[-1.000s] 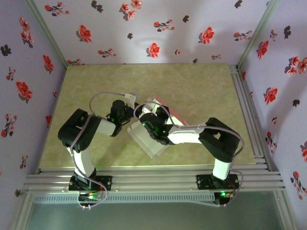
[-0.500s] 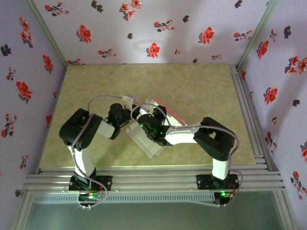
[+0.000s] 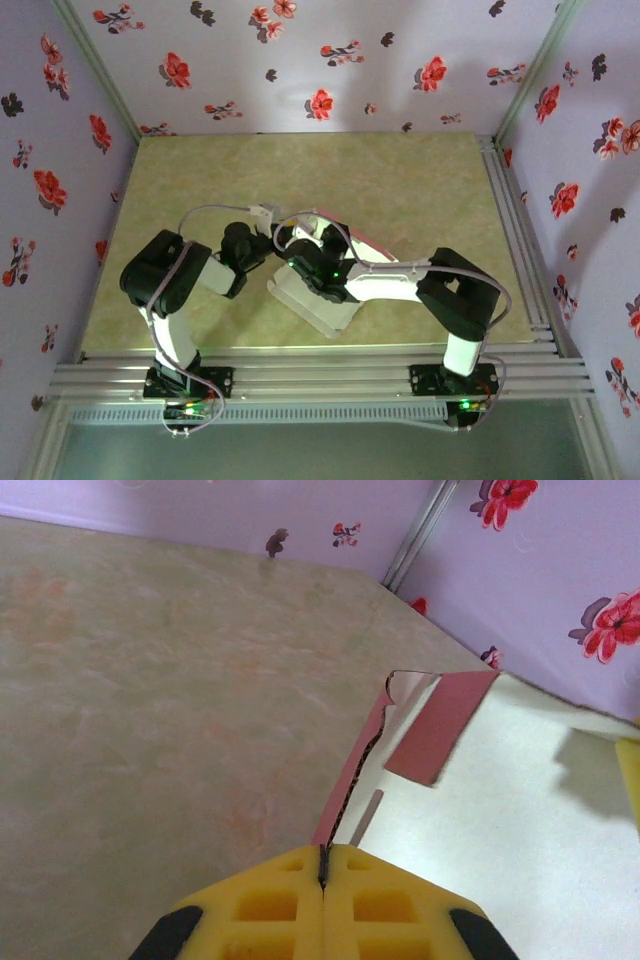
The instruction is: Fold the paper box
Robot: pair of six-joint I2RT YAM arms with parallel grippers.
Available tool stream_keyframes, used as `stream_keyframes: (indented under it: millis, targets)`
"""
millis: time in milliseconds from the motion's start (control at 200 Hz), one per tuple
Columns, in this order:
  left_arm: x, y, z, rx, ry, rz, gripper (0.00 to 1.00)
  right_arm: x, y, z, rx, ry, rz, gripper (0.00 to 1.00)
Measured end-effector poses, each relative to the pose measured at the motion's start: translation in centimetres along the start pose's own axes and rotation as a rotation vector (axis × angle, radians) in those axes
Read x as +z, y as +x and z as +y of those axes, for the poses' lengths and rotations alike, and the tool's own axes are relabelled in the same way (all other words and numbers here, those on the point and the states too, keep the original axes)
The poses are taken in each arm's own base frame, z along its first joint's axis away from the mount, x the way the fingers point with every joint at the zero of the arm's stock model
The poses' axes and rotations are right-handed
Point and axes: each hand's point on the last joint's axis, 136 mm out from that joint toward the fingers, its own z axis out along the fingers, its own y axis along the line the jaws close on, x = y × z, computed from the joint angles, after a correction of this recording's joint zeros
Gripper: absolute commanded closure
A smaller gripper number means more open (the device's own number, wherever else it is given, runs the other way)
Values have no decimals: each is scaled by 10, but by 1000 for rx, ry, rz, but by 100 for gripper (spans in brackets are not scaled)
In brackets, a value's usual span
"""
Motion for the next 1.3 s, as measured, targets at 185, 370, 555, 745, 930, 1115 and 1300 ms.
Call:
stream_keyframes:
  millis: [185, 370, 555, 745, 930, 1115, 1300]
  targets:
    - [-4, 3, -1, 0, -4, 6, 100, -10, 5, 2, 53, -61, 1, 80]
    - [-3, 5, -4, 5, -2, 9, 100, -17, 10, 7, 90, -143, 12, 68]
    - [-2, 6, -7, 16, -1, 10, 100, -34, -1, -11, 187, -264, -19, 54]
    - [-1, 8, -11, 29, 5, 12, 100, -50, -10, -32, 299, -419, -48, 49]
    - [0, 9, -14, 34, 10, 14, 100, -47, -6, -50, 477, -630, -14, 44]
    - [0, 9, -14, 42, 9, 14, 100, -29, -5, -88, 746, -847, 15, 45]
    - [0, 10, -15, 50, 12, 15, 100, -8, 13, -97, 950, -1020, 85, 51]
